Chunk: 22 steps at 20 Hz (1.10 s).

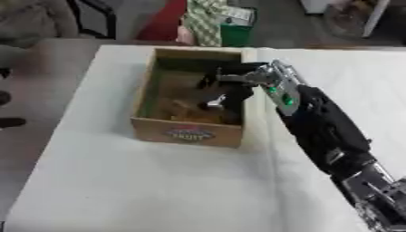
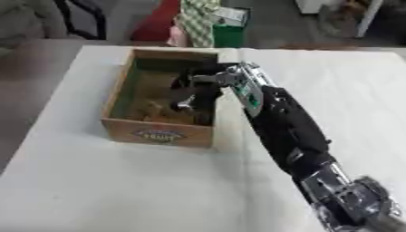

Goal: Pick up objects on the table and place them in the box.

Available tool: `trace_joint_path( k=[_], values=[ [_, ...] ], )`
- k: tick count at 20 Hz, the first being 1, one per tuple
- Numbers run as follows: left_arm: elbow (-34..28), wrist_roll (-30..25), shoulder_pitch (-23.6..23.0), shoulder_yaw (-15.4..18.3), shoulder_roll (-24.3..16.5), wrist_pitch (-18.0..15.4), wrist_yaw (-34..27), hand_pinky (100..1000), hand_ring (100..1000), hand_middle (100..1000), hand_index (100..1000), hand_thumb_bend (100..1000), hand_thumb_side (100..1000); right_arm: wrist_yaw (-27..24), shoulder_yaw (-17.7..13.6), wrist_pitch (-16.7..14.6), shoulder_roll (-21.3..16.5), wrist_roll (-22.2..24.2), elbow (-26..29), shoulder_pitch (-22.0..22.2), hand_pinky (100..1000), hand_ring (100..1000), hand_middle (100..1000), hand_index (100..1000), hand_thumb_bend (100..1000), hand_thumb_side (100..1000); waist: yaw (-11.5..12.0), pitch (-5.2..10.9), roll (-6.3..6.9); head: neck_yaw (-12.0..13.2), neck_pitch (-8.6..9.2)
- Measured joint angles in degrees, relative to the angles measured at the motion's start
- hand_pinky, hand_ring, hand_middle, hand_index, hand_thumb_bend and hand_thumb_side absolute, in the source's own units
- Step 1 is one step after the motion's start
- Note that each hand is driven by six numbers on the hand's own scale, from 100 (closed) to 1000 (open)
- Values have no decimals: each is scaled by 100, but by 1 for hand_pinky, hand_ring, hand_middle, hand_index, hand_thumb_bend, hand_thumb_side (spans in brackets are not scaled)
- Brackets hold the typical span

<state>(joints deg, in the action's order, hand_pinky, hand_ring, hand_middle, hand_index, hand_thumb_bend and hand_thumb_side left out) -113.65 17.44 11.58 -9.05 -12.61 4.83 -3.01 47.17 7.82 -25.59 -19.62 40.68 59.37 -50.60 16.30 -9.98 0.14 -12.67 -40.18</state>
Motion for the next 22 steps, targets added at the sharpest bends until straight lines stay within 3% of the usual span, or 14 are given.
trace_joint_path(
  k=[3, 9, 18, 22],
  values=[
    [0, 1, -2, 2, 0, -1, 5, 573, 780, 617, 630, 100, 758, -189, -5, -75, -165, -75, 329, 73, 842, 924, 907, 959, 327, 799, -48, 0, -13, 41, 0],
    [0, 8, -7, 7, -1, -5, 17, 573, 780, 617, 629, 100, 759, -683, -142, -245, -537, -549, 1064, 333, 828, 917, 900, 954, 266, 623, -138, 0, -27, 116, 3],
    [0, 37, -33, 41, -7, -25, 53, 574, 781, 617, 629, 100, 761, -1702, -514, 70, -1241, -1492, 2106, 1096, 779, 862, 831, 929, 186, 454, -302, -7, -65, 251, 47],
    [0, 59, -43, 58, -9, -26, 56, 574, 781, 617, 629, 100, 762, -2119, -758, 256, -1456, -1776, 2464, 1512, 753, 821, 799, 913, 129, 426, -358, -8, -71, 299, 49]
  ],
)
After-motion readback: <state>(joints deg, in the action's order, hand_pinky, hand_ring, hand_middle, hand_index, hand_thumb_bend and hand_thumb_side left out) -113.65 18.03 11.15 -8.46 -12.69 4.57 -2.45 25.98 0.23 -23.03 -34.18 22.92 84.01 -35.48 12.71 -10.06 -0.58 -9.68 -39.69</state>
